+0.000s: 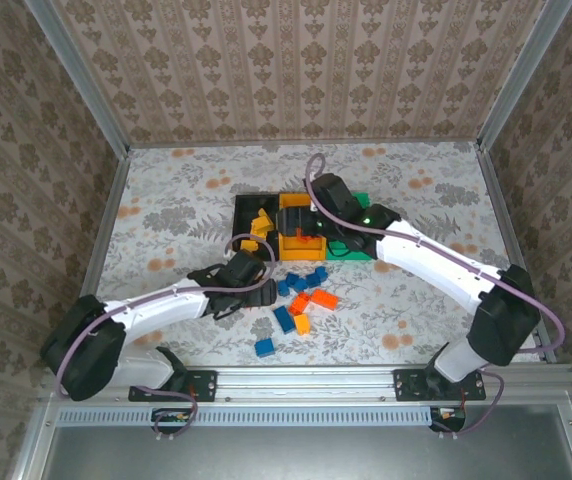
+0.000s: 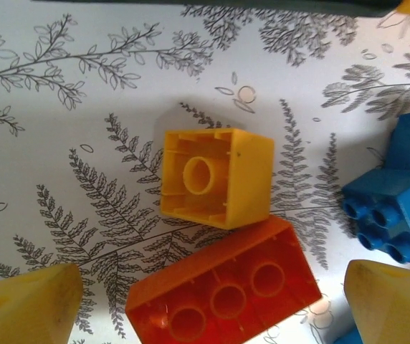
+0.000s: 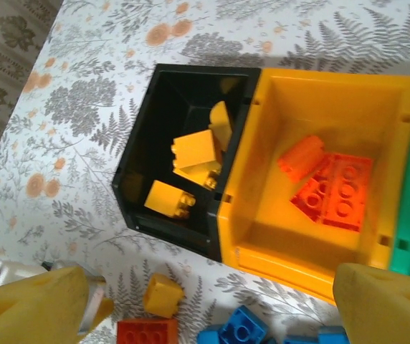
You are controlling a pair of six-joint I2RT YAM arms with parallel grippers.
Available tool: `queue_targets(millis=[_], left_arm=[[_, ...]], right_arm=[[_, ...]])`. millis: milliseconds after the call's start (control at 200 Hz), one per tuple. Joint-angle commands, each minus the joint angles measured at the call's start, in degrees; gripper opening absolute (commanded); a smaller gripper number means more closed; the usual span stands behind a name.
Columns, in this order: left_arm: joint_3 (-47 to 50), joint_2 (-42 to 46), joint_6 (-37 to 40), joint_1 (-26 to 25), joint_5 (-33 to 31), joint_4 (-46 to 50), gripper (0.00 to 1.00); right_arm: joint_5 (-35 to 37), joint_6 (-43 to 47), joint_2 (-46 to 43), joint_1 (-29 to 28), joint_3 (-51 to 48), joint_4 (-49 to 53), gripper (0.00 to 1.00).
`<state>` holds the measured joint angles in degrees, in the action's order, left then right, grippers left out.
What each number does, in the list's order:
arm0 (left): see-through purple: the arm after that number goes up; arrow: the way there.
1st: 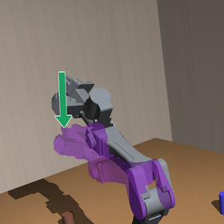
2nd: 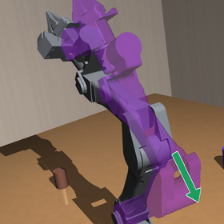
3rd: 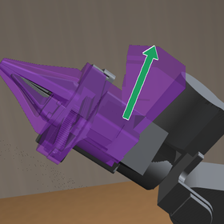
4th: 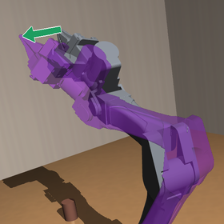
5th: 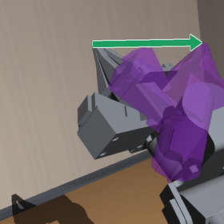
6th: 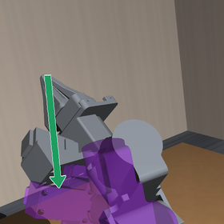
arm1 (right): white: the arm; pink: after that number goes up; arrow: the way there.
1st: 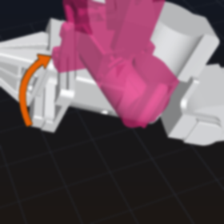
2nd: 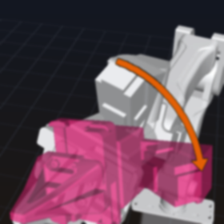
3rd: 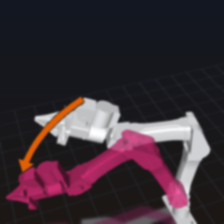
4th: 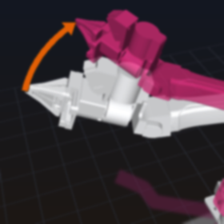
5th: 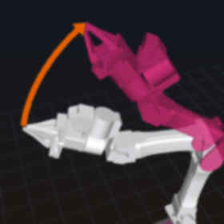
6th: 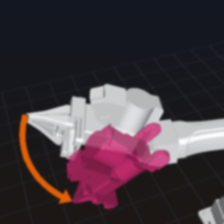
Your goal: Sort the legos into containers by color
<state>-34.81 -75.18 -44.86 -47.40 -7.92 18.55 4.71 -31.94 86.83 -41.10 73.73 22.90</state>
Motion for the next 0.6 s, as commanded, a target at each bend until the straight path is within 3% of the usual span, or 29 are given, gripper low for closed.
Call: queue_targets(millis=[0,235,595], left_arm=[[-1.25,-2.59,-1.76,-0.94,-0.88,-0.84,0.93],[-1.09,-5.85,-2.59,-1.87,-0.25,0.0,0.79],[-0.61,-2.42,-2.51,-2.92,-1.01,2.06,0.58]], right_arm=[[2.53,-0.8,-4.48,0.15,-3.22,-1.43,0.9],[3.9,-0.31,-10.19,1.23,-7.31,-1.34,0.91],[4.17,-1.1,-12.12,1.95,-9.72,-1.14,0.91]])
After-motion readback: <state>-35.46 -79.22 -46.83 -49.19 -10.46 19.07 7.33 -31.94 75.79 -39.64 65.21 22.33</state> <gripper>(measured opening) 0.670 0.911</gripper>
